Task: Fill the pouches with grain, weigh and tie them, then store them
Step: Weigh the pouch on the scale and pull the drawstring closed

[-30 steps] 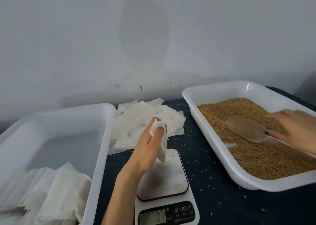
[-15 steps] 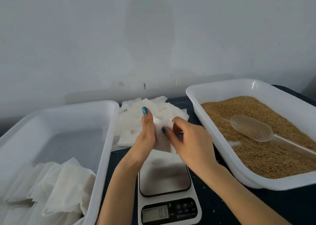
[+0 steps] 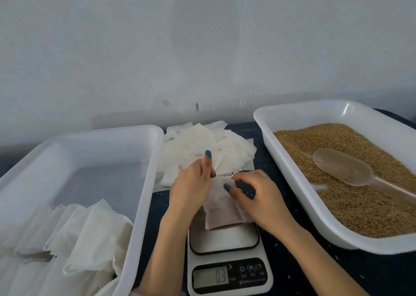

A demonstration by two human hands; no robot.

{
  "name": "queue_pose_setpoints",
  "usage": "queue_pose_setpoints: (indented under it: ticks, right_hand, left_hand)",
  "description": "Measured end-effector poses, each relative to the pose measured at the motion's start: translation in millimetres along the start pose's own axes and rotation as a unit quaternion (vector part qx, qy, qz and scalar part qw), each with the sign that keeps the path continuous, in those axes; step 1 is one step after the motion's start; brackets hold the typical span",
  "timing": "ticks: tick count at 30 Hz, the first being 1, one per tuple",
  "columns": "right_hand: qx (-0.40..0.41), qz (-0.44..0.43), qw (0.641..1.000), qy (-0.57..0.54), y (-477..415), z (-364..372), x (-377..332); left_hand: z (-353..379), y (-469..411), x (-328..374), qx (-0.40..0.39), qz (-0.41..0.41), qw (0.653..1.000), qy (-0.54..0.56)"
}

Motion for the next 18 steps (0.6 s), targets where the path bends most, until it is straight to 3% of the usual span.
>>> queue_pose_setpoints:
  ticks: [4,8,18]
  right_hand:
    - [0.050,-0.033,0.998,0.033,-3,-6,4]
    - [0.047,-0.021,0.999,0.011,-3,-7,10]
    - [0.049,0.007,0.999,-0.015,-2,-7,17]
  left_hand:
    - [1,-1,0,0.009,-0.002,0.999,-0.031]
    - [1,1,0,0.015,-0.005,0.993,-0.113]
    - [-3,2,-1,0.038,0.011,0.984,-0.175]
Point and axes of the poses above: each hand's wrist, its own y-axis away from the middle knuckle, its own z-axis out of the palm, x = y × z, the point moved 3 cm from there along -y, towards the middle knuckle, and after that the axes turned 7 degrees about -x, right-handed, at the moved point
